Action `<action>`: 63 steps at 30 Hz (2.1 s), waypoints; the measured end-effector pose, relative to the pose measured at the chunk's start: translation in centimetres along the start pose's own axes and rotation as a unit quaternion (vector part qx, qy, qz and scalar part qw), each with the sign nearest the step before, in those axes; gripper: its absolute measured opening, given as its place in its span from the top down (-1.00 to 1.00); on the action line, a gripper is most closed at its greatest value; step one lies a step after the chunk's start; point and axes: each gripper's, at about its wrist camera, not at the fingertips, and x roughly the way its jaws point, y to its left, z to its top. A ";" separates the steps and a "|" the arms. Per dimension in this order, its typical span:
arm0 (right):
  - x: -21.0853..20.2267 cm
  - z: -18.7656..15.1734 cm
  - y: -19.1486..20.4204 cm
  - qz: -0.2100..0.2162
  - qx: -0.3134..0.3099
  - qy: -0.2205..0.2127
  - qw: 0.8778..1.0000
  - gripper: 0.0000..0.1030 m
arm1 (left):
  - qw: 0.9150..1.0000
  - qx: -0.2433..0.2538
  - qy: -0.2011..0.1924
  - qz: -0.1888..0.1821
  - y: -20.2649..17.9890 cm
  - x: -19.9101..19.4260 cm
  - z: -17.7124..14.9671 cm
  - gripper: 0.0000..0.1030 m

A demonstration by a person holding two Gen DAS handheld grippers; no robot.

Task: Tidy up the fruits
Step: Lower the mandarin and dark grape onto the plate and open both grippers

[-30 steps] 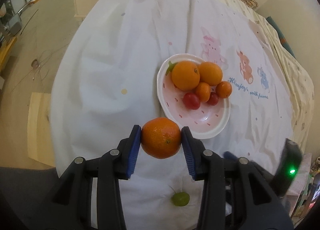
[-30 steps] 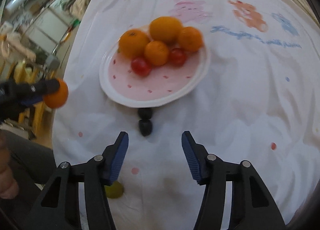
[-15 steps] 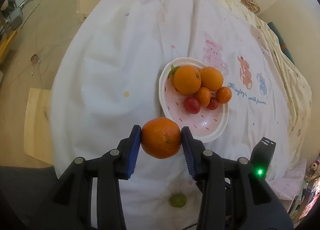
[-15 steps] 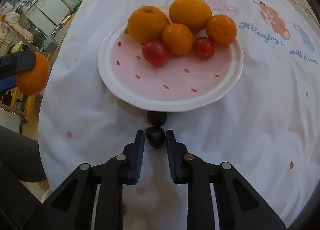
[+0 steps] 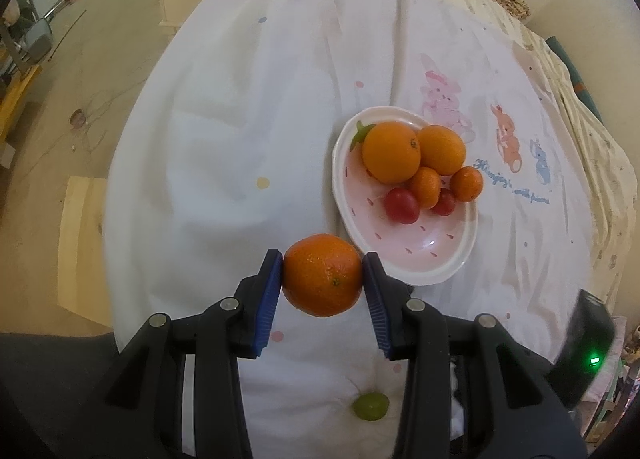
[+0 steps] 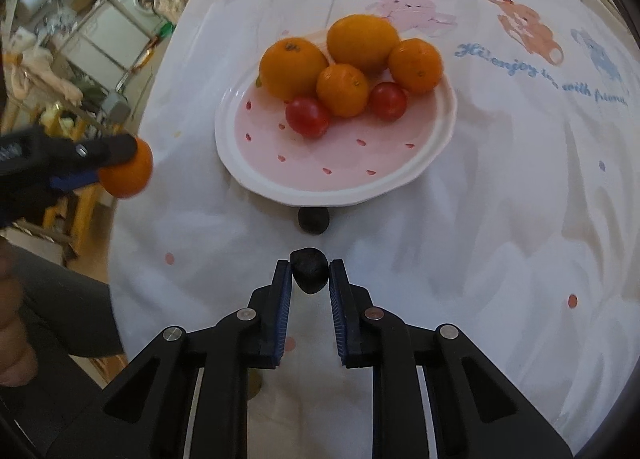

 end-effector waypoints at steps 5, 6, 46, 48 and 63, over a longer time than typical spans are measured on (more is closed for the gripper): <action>-2.5 0.4 -0.9 0.015 0.015 -0.028 0.999 0.61 | 1.000 0.007 0.003 0.009 0.0 0.5 -0.2 0.29; -3.0 0.6 -1.2 0.019 0.017 -0.035 0.999 0.61 | 1.000 0.009 0.004 0.009 0.0 0.6 -0.2 0.29; -0.3 9.5 -6.6 0.091 0.057 -0.045 0.993 0.61 | 0.990 0.136 0.010 -0.023 -5.2 6.1 5.7 0.28; 0.2 9.5 -6.7 0.093 0.060 -0.038 0.993 0.61 | 0.991 0.135 0.012 -0.021 -5.1 6.4 5.6 0.28; 1.0 9.2 -8.6 0.072 0.093 -0.023 0.993 0.61 | 0.990 0.135 0.034 -0.012 -5.2 8.0 5.2 0.25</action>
